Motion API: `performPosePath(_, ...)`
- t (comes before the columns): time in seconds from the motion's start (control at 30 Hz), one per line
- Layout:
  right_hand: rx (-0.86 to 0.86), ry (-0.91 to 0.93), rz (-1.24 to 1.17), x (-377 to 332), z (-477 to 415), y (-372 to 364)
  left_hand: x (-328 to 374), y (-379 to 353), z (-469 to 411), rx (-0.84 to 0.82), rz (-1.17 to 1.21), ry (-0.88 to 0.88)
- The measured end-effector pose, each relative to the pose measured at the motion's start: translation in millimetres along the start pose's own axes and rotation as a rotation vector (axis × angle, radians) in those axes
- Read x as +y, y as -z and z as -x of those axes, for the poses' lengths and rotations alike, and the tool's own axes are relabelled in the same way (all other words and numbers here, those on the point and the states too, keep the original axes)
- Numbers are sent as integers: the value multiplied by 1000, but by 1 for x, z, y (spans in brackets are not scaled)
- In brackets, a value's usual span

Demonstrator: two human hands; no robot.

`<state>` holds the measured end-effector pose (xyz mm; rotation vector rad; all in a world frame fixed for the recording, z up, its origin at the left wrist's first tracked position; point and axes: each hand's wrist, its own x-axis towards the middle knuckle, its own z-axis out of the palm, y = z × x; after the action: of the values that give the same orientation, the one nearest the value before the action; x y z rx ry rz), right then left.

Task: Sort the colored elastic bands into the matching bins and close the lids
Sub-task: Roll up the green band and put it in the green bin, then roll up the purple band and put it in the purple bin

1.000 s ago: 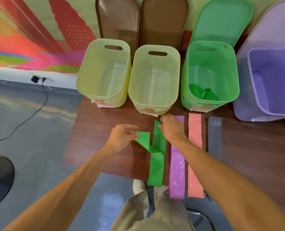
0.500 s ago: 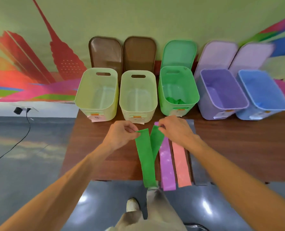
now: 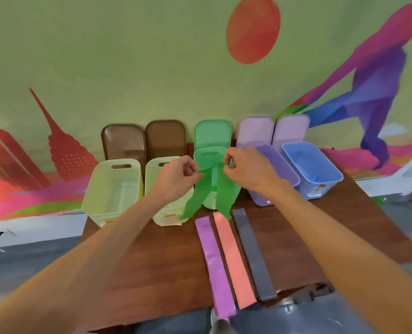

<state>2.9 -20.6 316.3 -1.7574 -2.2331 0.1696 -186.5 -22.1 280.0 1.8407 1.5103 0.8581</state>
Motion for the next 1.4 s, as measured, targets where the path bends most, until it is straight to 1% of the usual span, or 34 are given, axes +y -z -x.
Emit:
performPosePath(0.13,85,-59,-19,12,-41,21,34,4,-42,41,23,-43)
performPosePath(0.23,166,-155,-167,27,-71,37,53,11,-79,103,113,-10)
performPosePath(0.33,249,-183,-311,43,-98,44,67,16,-111,153,191,11)
performPosePath(0.43,290,-187,-449,58,-119,43,71,12,-133,174,189,28)
performPosePath(0.57,293,-186,-510,82,-142,26,57,-11,-156,147,186,98)
performPosePath(0.67,210,-193,-503,103,-152,-3,35,-35,-170,117,142,154)
performPosePath(0.87,-60,-240,-532,145,-154,-77,-14,-82,-185,98,88,340)
performPosePath(1.0,-184,-269,-523,160,-148,-112,-48,-109,-179,96,77,459)
performPosePath(1.13,-298,-282,-554,163,-139,-138,-72,-131,-163,48,78,528)
performPosePath(1.27,-387,-265,-519,161,-124,-153,-77,-137,-144,-17,109,534)
performPosePath(1.4,-414,-260,-500,155,-106,-160,-76,-133,-119,-41,110,483)
